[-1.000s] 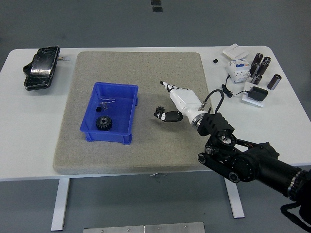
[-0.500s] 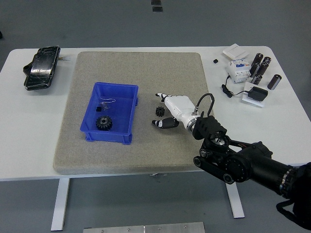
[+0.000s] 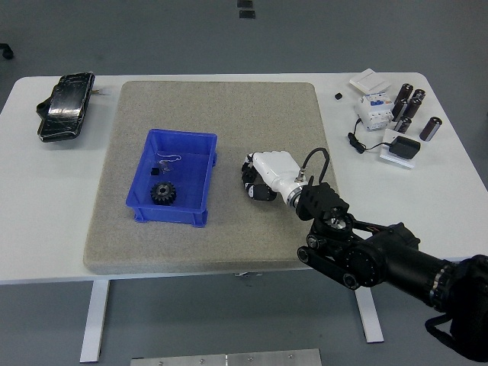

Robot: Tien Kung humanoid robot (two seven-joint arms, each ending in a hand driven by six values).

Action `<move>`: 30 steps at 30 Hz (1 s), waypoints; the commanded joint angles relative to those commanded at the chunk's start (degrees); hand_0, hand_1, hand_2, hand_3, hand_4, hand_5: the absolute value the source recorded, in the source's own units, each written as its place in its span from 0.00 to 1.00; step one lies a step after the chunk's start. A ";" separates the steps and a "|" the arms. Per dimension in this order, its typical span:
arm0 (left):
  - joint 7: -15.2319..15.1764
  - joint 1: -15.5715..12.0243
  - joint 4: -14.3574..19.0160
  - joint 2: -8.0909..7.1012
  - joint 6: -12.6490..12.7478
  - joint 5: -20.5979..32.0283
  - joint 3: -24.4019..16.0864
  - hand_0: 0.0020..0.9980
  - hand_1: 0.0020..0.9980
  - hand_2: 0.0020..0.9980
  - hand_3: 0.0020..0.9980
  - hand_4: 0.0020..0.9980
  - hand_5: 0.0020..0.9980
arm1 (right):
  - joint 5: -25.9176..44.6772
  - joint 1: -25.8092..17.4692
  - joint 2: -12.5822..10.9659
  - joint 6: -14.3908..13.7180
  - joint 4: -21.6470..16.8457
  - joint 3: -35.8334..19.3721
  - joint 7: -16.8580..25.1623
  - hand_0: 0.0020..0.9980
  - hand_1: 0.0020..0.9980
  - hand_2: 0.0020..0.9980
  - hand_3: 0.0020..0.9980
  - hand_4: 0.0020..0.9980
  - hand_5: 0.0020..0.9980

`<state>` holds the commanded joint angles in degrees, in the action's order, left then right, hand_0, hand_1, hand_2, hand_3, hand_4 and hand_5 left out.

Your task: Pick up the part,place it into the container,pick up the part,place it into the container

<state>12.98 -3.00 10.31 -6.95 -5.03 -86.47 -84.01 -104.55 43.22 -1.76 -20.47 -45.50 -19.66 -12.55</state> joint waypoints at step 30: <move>0.26 -0.41 0.00 0.18 0.35 0.28 -0.05 0.64 0.64 0.60 0.63 0.71 0.59 | 2.47 -0.35 0.75 -6.94 -14.69 2.25 4.04 0.82 0.81 0.85 0.87 0.46 0.23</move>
<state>13.24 -3.41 10.31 -6.78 -4.69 -86.19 -84.06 -102.09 42.87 -1.02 -27.41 -60.19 -17.41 -8.51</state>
